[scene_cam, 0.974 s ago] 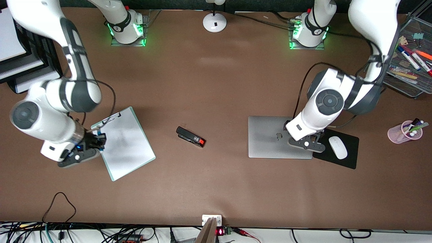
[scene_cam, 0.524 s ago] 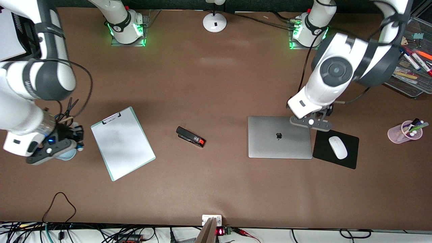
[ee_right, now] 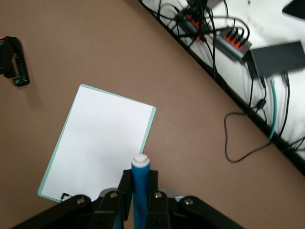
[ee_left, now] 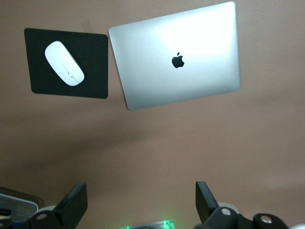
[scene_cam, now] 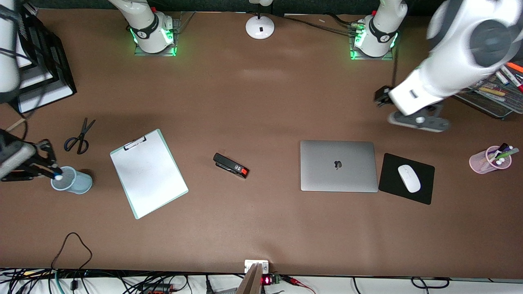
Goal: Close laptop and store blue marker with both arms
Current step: 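Lift the marker with the right gripper while the left gripper withdraws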
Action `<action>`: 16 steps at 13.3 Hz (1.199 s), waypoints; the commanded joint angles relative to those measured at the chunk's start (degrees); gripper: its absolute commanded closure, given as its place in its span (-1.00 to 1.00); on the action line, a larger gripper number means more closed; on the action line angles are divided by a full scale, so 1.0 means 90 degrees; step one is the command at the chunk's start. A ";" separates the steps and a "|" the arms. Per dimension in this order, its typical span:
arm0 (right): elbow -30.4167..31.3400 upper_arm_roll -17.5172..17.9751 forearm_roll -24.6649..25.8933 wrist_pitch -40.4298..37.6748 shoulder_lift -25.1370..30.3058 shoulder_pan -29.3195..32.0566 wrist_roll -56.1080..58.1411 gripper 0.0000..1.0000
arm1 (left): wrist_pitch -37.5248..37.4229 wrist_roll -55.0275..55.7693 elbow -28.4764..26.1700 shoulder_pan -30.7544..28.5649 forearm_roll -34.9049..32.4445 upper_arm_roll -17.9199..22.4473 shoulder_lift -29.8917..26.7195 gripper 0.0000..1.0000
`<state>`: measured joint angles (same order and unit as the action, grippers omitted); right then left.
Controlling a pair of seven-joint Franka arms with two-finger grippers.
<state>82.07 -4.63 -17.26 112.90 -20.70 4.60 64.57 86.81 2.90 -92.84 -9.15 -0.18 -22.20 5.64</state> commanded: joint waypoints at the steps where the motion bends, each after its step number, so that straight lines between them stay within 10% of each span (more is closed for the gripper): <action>1: -0.0250 0.0065 -0.0648 -0.0502 0.0024 0.0464 0.1502 0.99 | -0.0310 -0.0439 0.0072 0.0270 0.0371 0.0928 -0.0459 -1.00; 6: -0.0261 0.0084 -0.1148 -0.1205 -0.0073 0.1079 0.3479 0.99 | 0.0224 -0.0381 -0.0201 0.1328 0.0206 0.2494 -0.0792 -1.00; 16: -0.0261 0.0104 -0.2886 -0.2798 -0.0650 0.1998 0.5550 1.00 | 0.0765 -0.0391 -0.1003 0.1260 -0.0322 0.2398 -0.1359 -1.00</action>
<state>80.58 -4.63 -41.08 90.33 -26.34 21.33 113.27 93.48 -0.47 -100.71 1.80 -1.72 -0.27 -5.31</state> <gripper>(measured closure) 0.837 0.000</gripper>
